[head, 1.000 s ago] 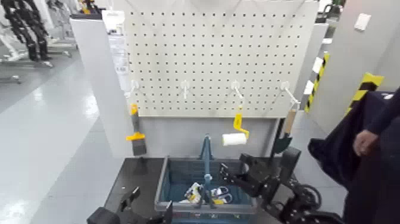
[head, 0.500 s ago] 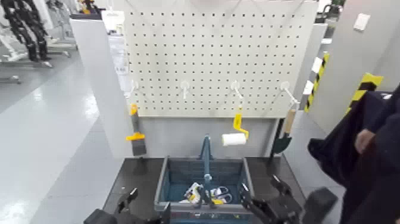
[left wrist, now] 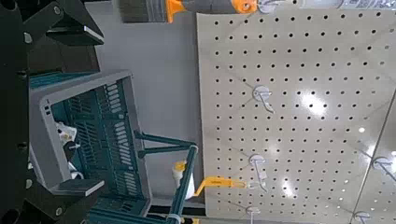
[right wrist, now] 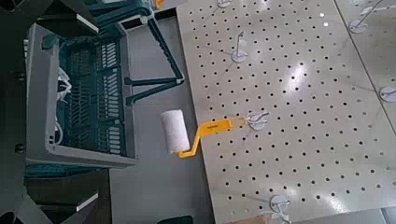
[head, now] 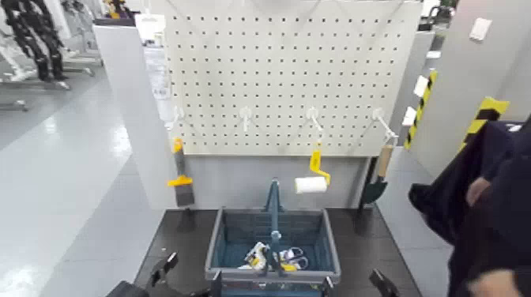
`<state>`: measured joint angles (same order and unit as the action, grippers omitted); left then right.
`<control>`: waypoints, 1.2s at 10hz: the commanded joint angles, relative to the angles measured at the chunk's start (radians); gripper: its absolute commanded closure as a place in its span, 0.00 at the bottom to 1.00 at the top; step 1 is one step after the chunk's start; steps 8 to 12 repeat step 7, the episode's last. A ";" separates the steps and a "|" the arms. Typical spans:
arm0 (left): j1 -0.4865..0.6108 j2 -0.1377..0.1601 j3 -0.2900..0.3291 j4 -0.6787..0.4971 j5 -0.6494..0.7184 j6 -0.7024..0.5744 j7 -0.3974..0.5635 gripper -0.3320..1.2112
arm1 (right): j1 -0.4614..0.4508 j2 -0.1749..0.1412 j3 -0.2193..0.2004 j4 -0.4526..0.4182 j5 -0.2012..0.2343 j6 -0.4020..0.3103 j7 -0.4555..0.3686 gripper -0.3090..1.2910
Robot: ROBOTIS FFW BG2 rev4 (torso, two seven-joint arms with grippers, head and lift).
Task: Put the black wrench into the crate.
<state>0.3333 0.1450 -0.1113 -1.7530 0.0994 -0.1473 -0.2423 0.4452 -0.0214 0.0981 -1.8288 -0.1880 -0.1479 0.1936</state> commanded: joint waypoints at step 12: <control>0.007 -0.010 0.007 0.001 -0.001 0.003 0.000 0.35 | 0.032 -0.002 0.006 -0.026 0.033 -0.002 -0.028 0.25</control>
